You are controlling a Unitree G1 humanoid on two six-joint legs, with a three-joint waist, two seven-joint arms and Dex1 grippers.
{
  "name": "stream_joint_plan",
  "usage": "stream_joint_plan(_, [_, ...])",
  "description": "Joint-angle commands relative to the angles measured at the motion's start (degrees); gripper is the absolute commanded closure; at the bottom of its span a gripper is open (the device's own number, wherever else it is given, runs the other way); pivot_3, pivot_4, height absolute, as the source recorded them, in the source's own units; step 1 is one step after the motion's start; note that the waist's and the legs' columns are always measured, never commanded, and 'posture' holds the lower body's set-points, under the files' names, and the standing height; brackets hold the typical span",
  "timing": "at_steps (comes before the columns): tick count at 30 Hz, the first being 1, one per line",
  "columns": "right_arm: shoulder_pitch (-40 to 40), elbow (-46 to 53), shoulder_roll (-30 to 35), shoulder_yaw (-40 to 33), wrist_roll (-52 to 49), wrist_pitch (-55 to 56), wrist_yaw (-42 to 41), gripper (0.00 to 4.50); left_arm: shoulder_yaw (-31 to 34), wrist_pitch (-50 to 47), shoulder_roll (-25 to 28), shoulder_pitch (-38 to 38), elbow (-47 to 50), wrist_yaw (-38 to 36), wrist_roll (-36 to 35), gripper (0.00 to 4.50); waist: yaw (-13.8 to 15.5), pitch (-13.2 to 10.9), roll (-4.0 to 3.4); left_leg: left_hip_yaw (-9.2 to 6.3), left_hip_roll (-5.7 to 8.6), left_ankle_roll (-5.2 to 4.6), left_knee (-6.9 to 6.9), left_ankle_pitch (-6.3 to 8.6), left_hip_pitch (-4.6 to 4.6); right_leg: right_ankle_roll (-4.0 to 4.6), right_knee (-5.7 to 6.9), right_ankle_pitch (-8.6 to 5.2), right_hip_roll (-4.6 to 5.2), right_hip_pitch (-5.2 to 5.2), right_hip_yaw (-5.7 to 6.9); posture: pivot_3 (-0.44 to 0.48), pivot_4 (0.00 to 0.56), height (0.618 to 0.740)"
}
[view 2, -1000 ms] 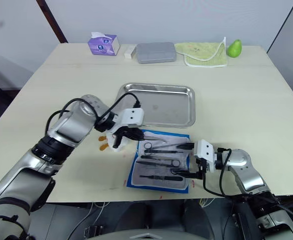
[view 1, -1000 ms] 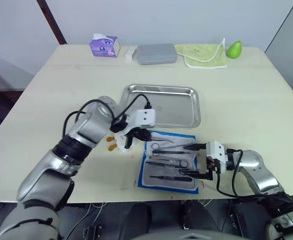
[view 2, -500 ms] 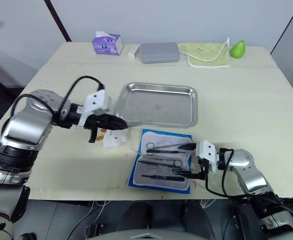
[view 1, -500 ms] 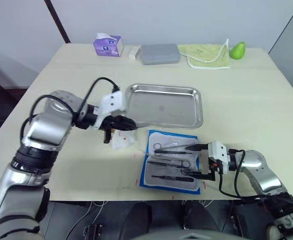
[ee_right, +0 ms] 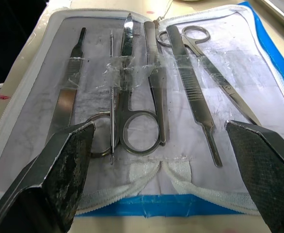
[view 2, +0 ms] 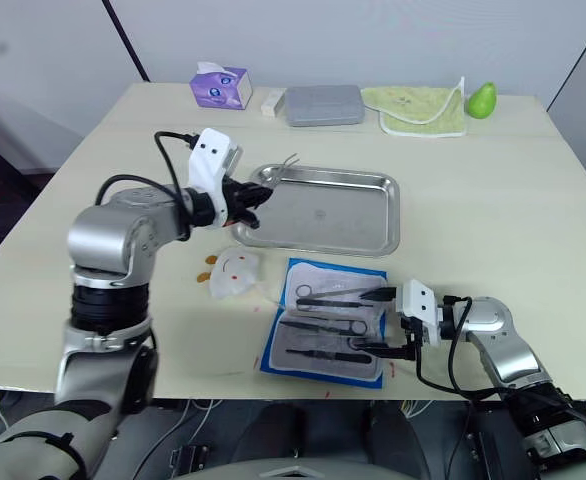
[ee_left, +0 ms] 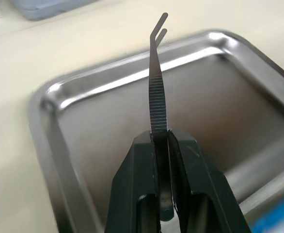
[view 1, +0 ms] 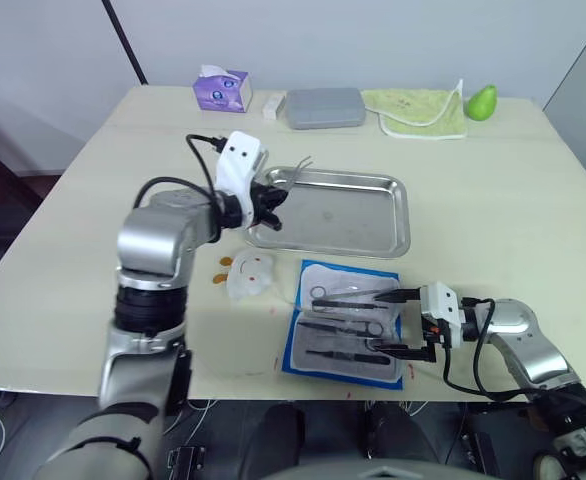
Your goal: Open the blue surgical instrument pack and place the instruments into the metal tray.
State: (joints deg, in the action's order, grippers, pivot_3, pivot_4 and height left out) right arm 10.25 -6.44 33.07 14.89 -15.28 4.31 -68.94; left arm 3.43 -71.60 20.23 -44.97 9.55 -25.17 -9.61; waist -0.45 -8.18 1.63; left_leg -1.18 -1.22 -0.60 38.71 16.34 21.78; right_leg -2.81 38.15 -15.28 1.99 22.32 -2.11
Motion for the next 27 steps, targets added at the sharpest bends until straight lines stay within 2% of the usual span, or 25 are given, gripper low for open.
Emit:
stream_joint_plan(1, [-2.26, -2.85, 1.84, 1.35, 3.05, -2.9, -0.32, 0.0, 2.79, -2.77, -2.81, -2.62, -1.15, 7.03, 1.86, 4.44, -0.11, 0.0, 0.0, 0.0, 0.0, 0.0, 0.0, 0.0, -0.01, 0.0, -0.01, 0.0, 0.0, 0.0, 0.0, 0.0, 0.15, 0.74])
stream_joint_plan(8, [-2.27, -2.43, 2.02, 1.15, 2.94, -3.44, -0.5, 0.0, 3.35, -0.72, -7.9, -5.13, -9.7, 15.42, 3.81, 4.44, -0.03, 0.01, -0.01, -0.07, 0.02, 0.03, -0.01, -0.01, -0.01, 0.0, -0.04, 0.0, 0.04, -0.05, 0.07, 0.0, 0.15, 0.74])
stream_joint_plan(16, [-2.5, -1.83, 1.99, 0.95, 2.88, -3.81, -0.29, 0.0, 1.87, 2.43, -8.53, -5.0, -16.39, 18.07, 4.59, 4.44, -0.08, 0.0, -0.01, -0.21, 0.04, 0.24, -0.01, -0.12, 0.01, 0.0, -0.09, 0.0, 0.07, -0.12, 0.22, 0.0, 0.15, 0.74])
stream_joint_plan(27, [-3.03, -0.98, 1.35, 1.28, 2.8, -4.17, 0.59, 0.0, 1.23, 2.65, -8.88, -4.84, -18.7, 19.65, 4.37, 4.44, -0.1, 0.0, -0.01, -0.31, 0.08, 0.26, -0.01, -0.13, 0.04, 0.0, -0.13, 0.0, 0.12, -0.15, 0.34, 0.0, 0.15, 0.74])
